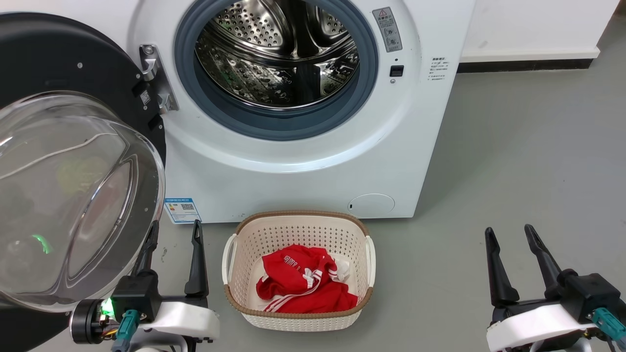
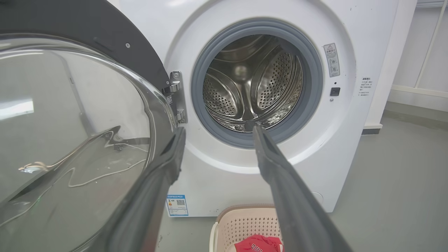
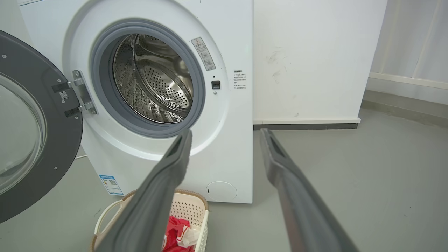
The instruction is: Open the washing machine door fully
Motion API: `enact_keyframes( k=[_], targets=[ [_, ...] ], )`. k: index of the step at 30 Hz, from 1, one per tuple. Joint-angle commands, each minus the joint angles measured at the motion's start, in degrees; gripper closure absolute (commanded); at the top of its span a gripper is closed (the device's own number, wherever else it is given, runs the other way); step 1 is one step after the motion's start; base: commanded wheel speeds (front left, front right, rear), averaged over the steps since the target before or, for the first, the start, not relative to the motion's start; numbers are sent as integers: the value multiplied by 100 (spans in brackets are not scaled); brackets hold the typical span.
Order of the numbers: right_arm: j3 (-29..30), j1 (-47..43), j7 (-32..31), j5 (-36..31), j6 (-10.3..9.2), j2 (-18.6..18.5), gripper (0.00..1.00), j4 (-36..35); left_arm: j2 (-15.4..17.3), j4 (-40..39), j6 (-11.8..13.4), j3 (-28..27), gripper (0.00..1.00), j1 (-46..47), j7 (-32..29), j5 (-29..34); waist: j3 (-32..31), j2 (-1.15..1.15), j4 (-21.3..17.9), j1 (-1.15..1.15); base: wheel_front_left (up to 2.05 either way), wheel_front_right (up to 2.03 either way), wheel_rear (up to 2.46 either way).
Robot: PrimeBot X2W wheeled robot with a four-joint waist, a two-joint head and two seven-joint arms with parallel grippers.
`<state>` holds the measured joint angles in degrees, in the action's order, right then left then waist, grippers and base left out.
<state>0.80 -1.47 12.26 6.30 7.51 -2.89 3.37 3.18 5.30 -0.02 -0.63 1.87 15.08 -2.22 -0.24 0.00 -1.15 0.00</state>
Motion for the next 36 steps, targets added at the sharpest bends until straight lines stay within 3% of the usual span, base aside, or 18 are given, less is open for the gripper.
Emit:
enact_keyframes(
  k=[1,18,19,22,36],
  targets=[
    [-7,-59,2,22,-4,5,0,8,22,14,-19,-4,0,-28,13,35,-2,0,-1,0,0,0,0],
    [-2,-24,37,106,-4,4,0,60,35,19,-8,-10,0,-5,13,70,13,0,20,0,0,0,0],
    [3,-1,15,92,0,0,100,56,11,27,-17,0,100,-4,0,28,13,0,21,0,0,0,0],
    [-13,-30,7,203,0,1,100,141,-5,171,-29,-44,100,1,-51,-63,13,0,22,1,0,0,0],
    [20,138,-290,1887,0,-71,100,311,-8,298,-164,-150,100,91,-466,-1762,16,0,33,1,0,0,0]
  ],
)
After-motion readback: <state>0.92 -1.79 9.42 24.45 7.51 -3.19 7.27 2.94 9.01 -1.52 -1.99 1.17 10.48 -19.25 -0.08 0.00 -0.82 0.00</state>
